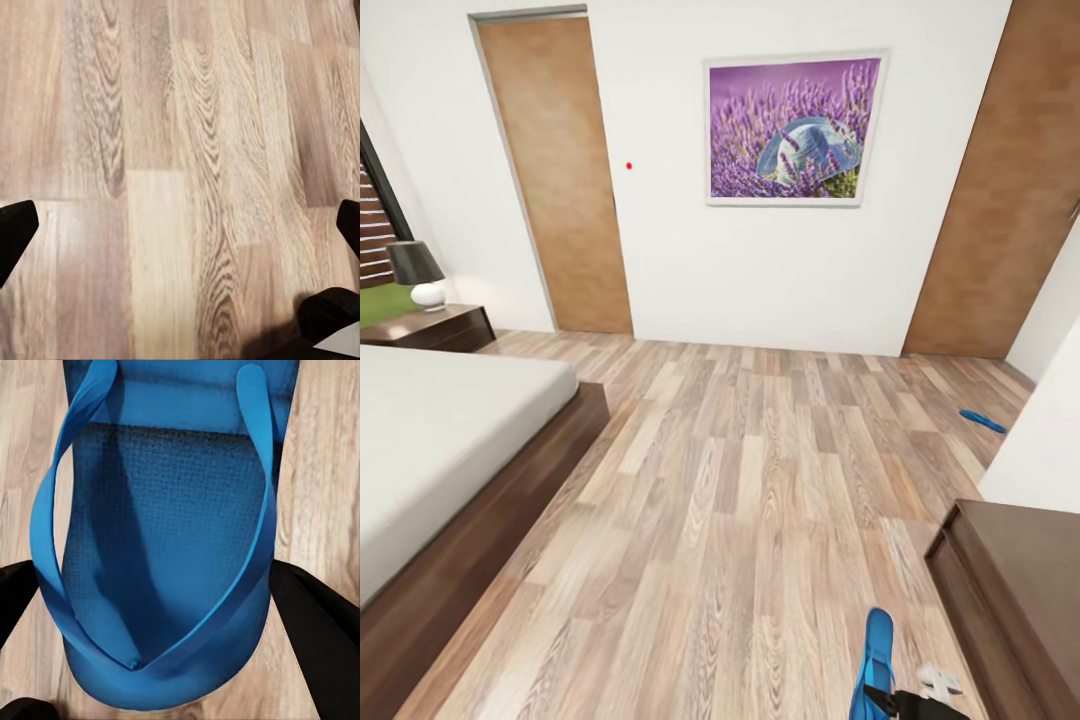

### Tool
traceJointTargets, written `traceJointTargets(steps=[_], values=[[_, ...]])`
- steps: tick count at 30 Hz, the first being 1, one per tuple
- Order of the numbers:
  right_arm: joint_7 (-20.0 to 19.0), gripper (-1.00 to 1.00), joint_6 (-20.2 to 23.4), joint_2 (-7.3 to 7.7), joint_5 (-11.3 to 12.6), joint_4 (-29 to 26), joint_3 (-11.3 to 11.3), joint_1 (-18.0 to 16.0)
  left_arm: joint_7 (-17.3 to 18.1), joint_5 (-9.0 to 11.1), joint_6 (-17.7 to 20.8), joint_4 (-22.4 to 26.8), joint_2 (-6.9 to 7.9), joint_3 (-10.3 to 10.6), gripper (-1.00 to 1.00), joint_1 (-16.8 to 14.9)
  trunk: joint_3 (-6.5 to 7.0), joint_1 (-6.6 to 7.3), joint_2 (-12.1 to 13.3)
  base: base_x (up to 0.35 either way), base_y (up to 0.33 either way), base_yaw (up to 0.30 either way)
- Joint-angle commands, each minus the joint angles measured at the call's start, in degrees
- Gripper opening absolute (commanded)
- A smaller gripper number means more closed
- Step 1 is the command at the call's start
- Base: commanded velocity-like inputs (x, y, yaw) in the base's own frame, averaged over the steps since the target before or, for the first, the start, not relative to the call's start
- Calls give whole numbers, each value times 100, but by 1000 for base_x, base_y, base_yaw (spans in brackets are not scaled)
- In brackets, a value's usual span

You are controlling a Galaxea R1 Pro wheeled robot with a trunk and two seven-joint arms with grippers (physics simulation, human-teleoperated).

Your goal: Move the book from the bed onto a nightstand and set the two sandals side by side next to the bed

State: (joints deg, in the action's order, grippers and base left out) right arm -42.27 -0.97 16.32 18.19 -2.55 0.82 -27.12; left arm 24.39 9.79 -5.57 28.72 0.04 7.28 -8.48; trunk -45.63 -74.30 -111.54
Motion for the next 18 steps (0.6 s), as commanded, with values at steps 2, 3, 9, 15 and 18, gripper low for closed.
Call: traceJointTargets(steps=[2, 3, 9, 15, 18], values=[[-18, -100, -11, 2, 3, 6, 15, -4, 4, 59, -14, -7, 4, 28, 100, -4, -5, -3, -2, 320, -51, 0], [-21, -100, -10, 1, 2, 5, 15, -4, 4, 59, -14, -7, 4, 28, 100, -4, -5, -3, -2, 320, -72, 0], [-23, -100, -8, 3, -1, 2, 15, -4, 4, 66, -9, -7, 4, 28, 100, -4, -5, -3, -2, 320, -83, 0], [-26, -100, -8, 2, -2, 1, 15, -4, 4, 67, -6, -7, 4, 28, 100, -4, -5, -3, -2, 320, -87, -87], [-27, -100, -8, 3, -2, 3, 15, -4, 4, 67, -5, -7, 4, 28, 100, -4, -5, -3, -2, 320, -87, -149]])
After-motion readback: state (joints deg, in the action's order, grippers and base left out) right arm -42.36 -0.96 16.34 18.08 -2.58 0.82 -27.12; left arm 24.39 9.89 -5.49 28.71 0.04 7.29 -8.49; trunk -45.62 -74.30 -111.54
